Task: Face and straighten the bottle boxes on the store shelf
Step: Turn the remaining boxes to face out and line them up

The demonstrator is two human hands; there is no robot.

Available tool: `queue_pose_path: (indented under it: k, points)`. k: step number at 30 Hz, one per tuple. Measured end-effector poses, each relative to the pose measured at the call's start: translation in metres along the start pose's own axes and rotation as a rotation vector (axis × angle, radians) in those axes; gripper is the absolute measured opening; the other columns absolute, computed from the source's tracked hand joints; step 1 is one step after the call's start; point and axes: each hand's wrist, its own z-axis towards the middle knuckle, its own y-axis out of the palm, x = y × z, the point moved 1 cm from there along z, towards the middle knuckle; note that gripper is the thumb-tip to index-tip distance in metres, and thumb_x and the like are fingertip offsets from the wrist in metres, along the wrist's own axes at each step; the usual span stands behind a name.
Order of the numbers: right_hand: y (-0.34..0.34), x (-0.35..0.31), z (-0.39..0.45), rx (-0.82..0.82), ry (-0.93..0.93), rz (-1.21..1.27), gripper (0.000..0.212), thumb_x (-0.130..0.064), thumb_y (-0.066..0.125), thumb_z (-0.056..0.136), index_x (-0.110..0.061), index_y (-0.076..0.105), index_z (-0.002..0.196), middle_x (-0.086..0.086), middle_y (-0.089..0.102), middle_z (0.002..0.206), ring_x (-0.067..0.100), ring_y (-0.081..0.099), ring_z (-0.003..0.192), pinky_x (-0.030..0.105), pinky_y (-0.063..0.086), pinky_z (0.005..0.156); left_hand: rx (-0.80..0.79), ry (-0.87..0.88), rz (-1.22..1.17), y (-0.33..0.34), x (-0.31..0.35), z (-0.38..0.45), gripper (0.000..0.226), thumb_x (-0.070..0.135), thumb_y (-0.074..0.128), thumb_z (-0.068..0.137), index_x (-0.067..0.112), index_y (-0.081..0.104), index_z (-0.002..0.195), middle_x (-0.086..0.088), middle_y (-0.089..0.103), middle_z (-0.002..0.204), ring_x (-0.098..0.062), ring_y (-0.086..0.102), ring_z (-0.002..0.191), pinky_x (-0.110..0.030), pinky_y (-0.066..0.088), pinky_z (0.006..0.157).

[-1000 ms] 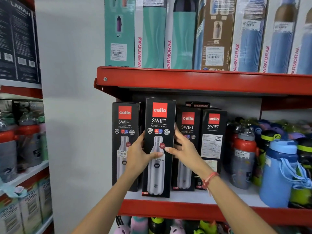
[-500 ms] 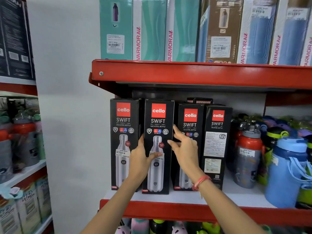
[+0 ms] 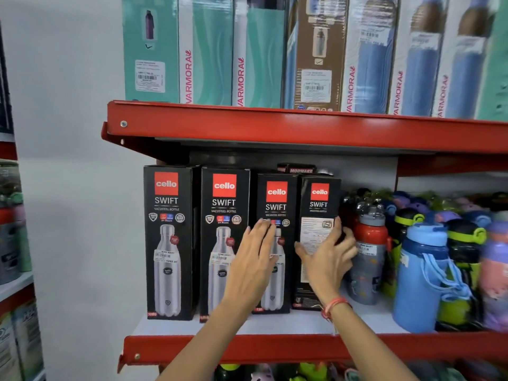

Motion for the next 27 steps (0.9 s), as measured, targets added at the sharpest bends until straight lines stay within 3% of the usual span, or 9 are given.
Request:
queue_pose_path:
  k: [4, 9, 12, 18, 22, 27]
  points:
    - [0.001, 0.014, 0.007, -0.123, -0.020, 0.053, 0.126, -0.045, 0.085, 0.054, -0.013, 0.010, 0.149, 0.022, 0.027, 0.145, 0.044, 0.035, 0.123, 0.054, 0.045, 0.089, -0.032, 0.030, 0.000, 0.010, 0.007, 0.000, 0.061, 0.018, 0.075, 0.077, 0.003, 0.048, 0.130, -0.012, 0.058, 0.132, -0.024, 0.053, 0.125, -0.039, 0.036, 0.110]
    - [-0.003, 0.022, 0.015, -0.212, 0.052, 0.213, 0.130, -0.038, 0.084, 0.060, -0.015, -0.007, 0.150, 0.025, 0.033, 0.140, 0.046, 0.044, 0.118, 0.048, 0.045, 0.090, -0.084, -0.085, -0.132, 0.014, 0.009, 0.000, 0.048, 0.019, 0.067, 0.085, 0.008, 0.051, 0.130, -0.005, 0.059, 0.129, -0.017, 0.056, 0.118, -0.026, 0.046, 0.096]
    - [-0.008, 0.029, 0.023, -0.211, 0.073, 0.285, 0.125, -0.037, 0.086, 0.060, -0.021, 0.002, 0.150, 0.022, 0.045, 0.130, 0.043, 0.053, 0.111, 0.045, 0.047, 0.088, -0.133, -0.176, -0.237, 0.015, 0.012, 0.001, 0.044, 0.025, 0.053, 0.094, 0.014, 0.046, 0.136, -0.001, 0.055, 0.131, -0.016, 0.052, 0.119, -0.027, 0.043, 0.096]
    - [-0.051, 0.042, 0.028, -0.210, 0.044, 0.480, 0.113, -0.049, 0.086, 0.052, -0.033, 0.019, 0.141, 0.001, 0.055, 0.133, 0.025, 0.051, 0.123, 0.044, 0.045, 0.099, -0.121, -0.288, -0.466, 0.012, 0.024, 0.009, 0.042, 0.029, 0.056, 0.092, 0.018, 0.048, 0.132, 0.004, 0.058, 0.126, -0.009, 0.053, 0.119, -0.026, 0.043, 0.102]
    - [-0.093, 0.042, 0.041, -0.253, -0.015, 0.542, 0.109, -0.036, 0.089, 0.056, -0.035, 0.022, 0.142, -0.002, 0.058, 0.130, 0.020, 0.053, 0.120, 0.041, 0.043, 0.101, -0.184, -0.391, -0.667, 0.004, 0.040, 0.023, 0.053, 0.037, 0.063, 0.087, 0.020, 0.046, 0.134, 0.006, 0.056, 0.131, -0.006, 0.052, 0.119, -0.025, 0.043, 0.101]
    - [-0.128, 0.060, 0.038, -0.407, -0.018, 0.648, 0.118, -0.049, 0.091, 0.039, -0.047, 0.026, 0.139, -0.007, 0.058, 0.123, 0.014, 0.057, 0.114, 0.047, 0.050, 0.096, -0.366, -0.461, -0.936, -0.011, 0.061, 0.036, 0.075, 0.042, 0.070, 0.078, 0.021, 0.037, 0.142, 0.006, 0.049, 0.140, -0.009, 0.049, 0.126, -0.033, 0.045, 0.104]
